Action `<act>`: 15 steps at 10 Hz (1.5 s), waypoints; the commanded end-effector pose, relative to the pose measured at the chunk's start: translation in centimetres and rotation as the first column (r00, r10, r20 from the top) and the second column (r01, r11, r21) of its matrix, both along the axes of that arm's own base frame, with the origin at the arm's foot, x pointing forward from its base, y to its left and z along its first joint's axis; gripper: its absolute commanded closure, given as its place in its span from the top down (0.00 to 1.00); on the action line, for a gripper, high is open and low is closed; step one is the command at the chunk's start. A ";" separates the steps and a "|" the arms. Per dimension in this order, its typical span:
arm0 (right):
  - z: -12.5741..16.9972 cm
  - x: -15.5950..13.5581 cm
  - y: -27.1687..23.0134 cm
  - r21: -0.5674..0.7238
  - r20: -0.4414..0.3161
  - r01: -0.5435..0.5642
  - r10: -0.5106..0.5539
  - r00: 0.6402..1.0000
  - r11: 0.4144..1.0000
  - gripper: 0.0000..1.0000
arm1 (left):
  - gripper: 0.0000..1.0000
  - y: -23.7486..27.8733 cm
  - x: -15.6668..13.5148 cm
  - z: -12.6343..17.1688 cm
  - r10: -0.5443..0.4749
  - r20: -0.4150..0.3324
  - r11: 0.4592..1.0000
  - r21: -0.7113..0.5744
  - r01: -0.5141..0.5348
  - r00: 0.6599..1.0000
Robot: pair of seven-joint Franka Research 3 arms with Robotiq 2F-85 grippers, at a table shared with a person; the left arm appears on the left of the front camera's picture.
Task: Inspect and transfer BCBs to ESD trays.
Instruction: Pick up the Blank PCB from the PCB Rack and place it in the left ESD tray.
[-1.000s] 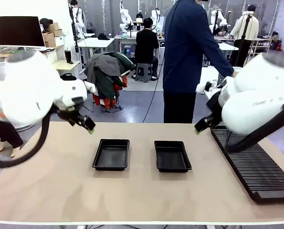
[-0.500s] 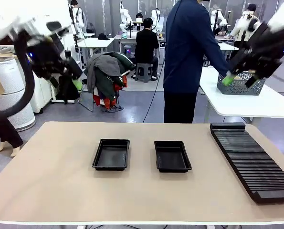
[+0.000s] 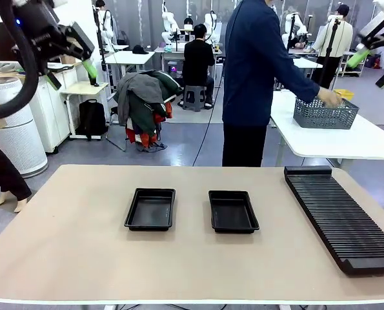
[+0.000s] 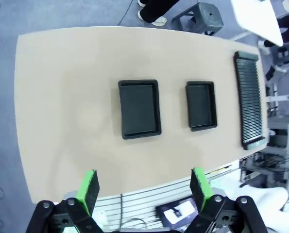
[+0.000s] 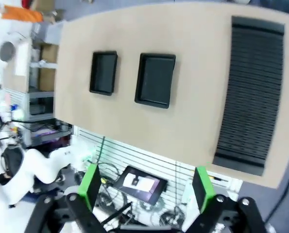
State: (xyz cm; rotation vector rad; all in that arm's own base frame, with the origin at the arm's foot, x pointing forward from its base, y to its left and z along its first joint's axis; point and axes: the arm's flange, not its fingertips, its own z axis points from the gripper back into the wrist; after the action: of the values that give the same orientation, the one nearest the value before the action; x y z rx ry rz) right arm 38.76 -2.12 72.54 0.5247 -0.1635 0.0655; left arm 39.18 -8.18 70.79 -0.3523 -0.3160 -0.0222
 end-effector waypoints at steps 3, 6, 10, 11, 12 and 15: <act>1.0 2.3 -4.9 0.117 -0.111 0.103 -0.090 0.990 0.988 1.00 | 1.00 1.3 0.1 2.9 0.069 -0.072 0.982 -0.168 -0.080 0.995; 1.3 1.9 -6.3 0.163 -0.063 0.127 -0.118 0.991 0.978 1.00 | 1.00 2.6 0.0 3.3 0.086 -0.109 0.981 -0.166 -0.104 0.990; 0.7 2.2 -6.6 0.171 -0.075 0.136 -0.125 0.989 0.976 1.00 | 1.00 2.9 -0.2 3.8 0.096 -0.089 0.979 -0.172 -0.110 0.991; 0.9 2.1 -7.0 0.146 -0.070 0.123 -0.113 0.991 0.982 1.00 | 1.00 2.8 -0.1 3.5 0.083 -0.076 0.984 -0.154 -0.094 0.994; 0.9 2.1 -7.0 0.146 -0.070 0.123 -0.113 0.991 0.982 1.00 | 1.00 2.8 -0.1 3.5 0.083 -0.076 0.984 -0.154 -0.094 0.994; 0.9 2.1 -7.0 0.146 -0.070 0.123 -0.113 0.991 0.982 1.00 | 1.00 2.8 -0.1 3.5 0.083 -0.076 0.984 -0.154 -0.094 0.994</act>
State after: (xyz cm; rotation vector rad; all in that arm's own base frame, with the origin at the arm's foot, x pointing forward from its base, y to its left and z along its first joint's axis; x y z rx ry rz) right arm 40.88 -9.04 73.38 0.6658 -0.1382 -0.0787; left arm 39.16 -5.49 74.34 -0.4938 -0.2662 0.0999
